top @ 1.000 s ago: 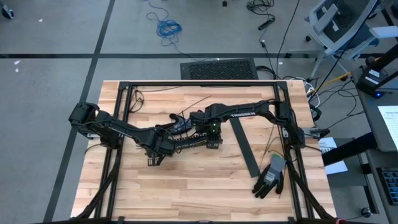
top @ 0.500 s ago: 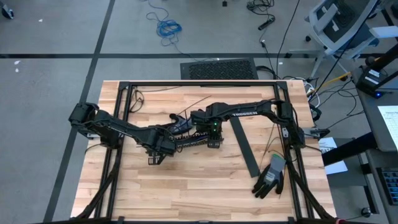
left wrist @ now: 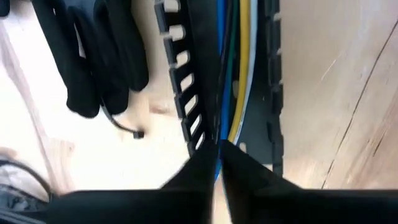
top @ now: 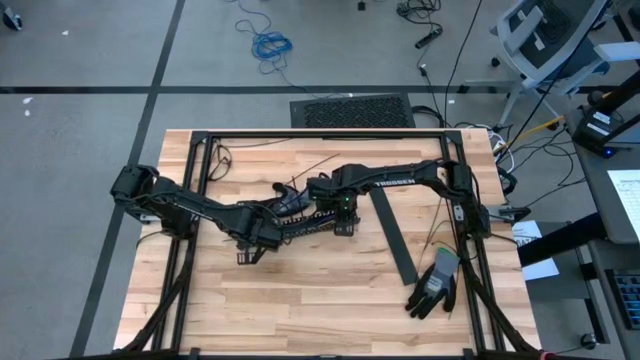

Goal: Ziptie cables
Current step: Put the cable wires into the black cable duct

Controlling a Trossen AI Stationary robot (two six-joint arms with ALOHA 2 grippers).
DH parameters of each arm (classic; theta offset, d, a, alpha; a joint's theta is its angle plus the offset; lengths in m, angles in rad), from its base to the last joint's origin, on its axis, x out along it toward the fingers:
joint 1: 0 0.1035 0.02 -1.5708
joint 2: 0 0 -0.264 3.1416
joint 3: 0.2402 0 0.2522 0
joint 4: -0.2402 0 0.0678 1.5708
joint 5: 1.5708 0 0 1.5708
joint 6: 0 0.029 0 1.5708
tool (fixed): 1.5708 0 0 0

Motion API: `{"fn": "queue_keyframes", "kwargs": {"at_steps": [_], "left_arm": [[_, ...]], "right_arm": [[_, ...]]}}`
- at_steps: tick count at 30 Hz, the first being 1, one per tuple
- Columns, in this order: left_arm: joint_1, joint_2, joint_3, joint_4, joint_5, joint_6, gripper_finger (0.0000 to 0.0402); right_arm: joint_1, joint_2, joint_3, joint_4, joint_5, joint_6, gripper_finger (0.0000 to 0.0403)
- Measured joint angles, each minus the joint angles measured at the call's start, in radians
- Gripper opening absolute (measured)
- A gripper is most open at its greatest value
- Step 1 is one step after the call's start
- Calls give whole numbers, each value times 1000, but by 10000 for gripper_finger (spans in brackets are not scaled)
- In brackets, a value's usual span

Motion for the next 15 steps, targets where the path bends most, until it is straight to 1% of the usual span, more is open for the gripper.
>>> {"fn": "queue_keyframes", "kwargs": {"at_steps": [2, 4, 6, 12, 15], "left_arm": [[0, 0, 0, -14, 0, 0, 8], [0, 0, 0, -34, -9, -1, 4], [0, 0, 3, -59, -19, -5, 2], [0, 0, 47, -112, -24, 8, 2], [0, 0, 85, -128, -43, 25, 1]], "right_arm": [[0, 0, 0, 0, -1, -2, 49], [0, 0, 0, 0, -1, -4, 21], [0, 0, 0, -6, -1, -10, 6], [0, 0, 1, -52, 2, -26, 1], [0, -10, 16, -76, 3, -45, 1]]}}
